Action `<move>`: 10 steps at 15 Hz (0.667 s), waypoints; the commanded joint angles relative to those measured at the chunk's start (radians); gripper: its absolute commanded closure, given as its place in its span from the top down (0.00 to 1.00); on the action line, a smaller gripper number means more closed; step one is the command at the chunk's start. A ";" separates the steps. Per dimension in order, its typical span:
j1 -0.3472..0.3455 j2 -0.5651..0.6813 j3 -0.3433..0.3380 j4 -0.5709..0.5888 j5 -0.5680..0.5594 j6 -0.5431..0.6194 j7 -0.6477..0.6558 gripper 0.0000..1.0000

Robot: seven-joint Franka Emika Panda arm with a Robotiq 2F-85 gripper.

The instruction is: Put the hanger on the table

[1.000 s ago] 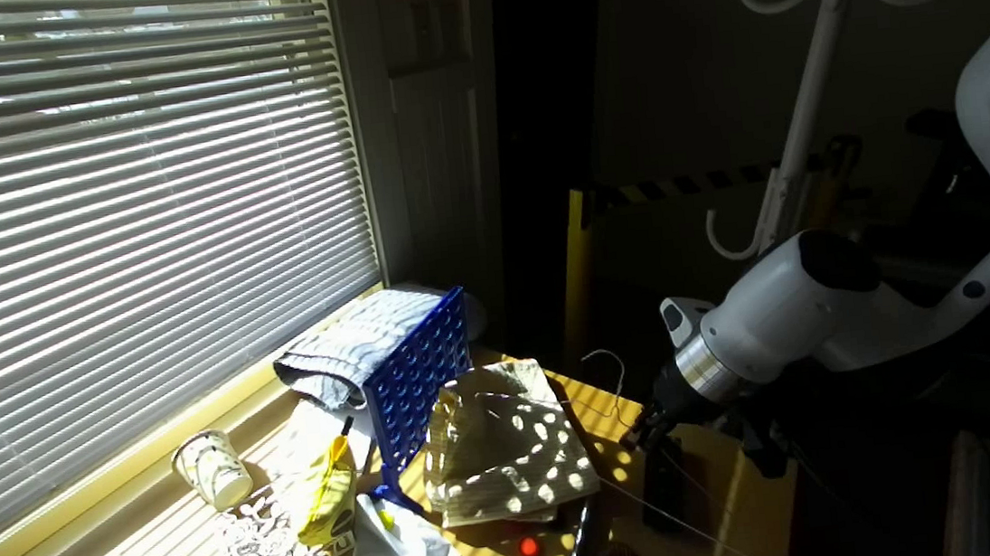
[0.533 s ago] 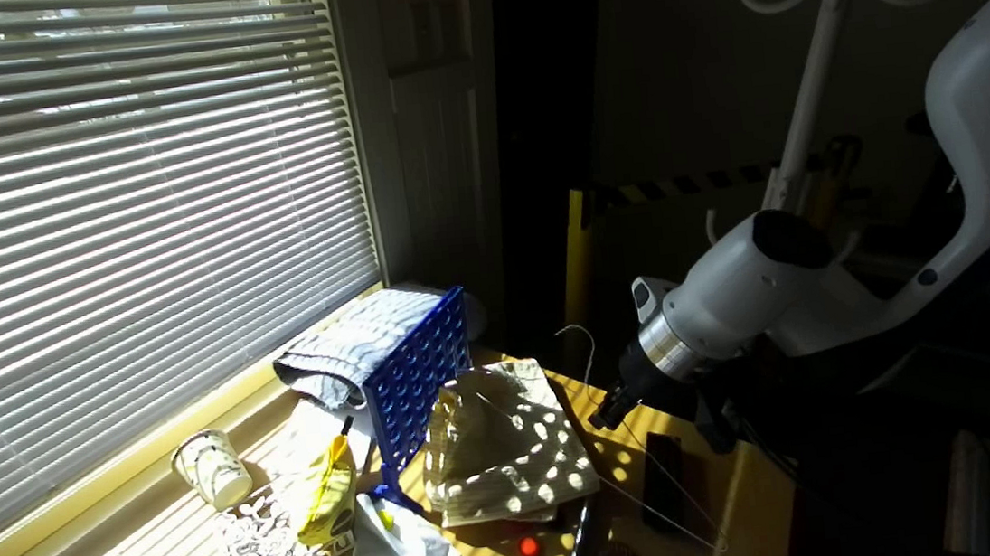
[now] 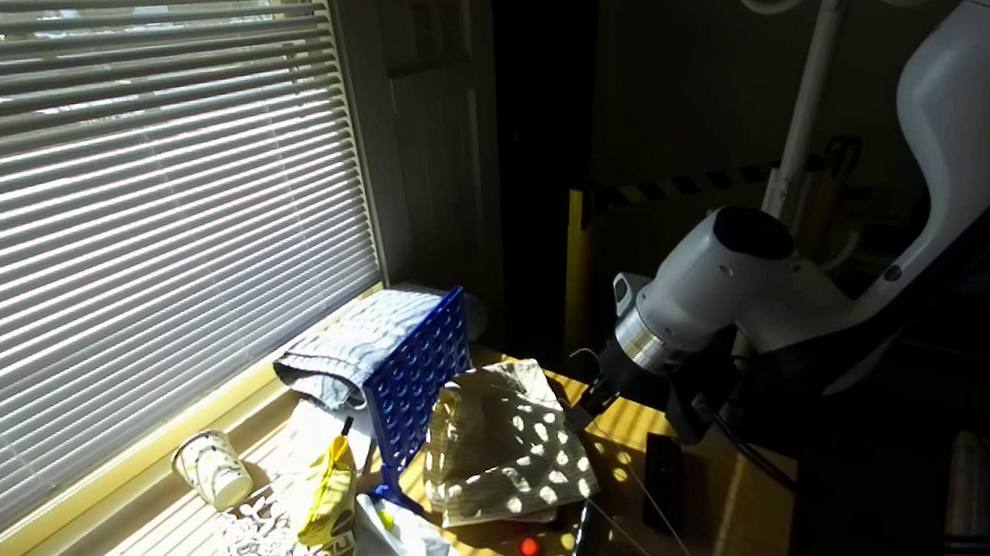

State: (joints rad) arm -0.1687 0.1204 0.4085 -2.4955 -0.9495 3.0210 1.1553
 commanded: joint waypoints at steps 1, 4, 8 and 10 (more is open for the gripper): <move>-0.010 -0.017 0.021 0.007 0.092 -0.031 -0.030 0.88; -0.019 -0.044 0.035 -0.009 0.195 -0.056 -0.050 1.00; -0.018 -0.116 0.042 -0.015 0.335 -0.148 -0.073 1.00; -0.015 -0.154 0.044 -0.017 0.436 -0.203 -0.125 1.00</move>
State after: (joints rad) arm -0.1788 0.0428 0.4334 -2.4943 -0.6491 2.8989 1.0992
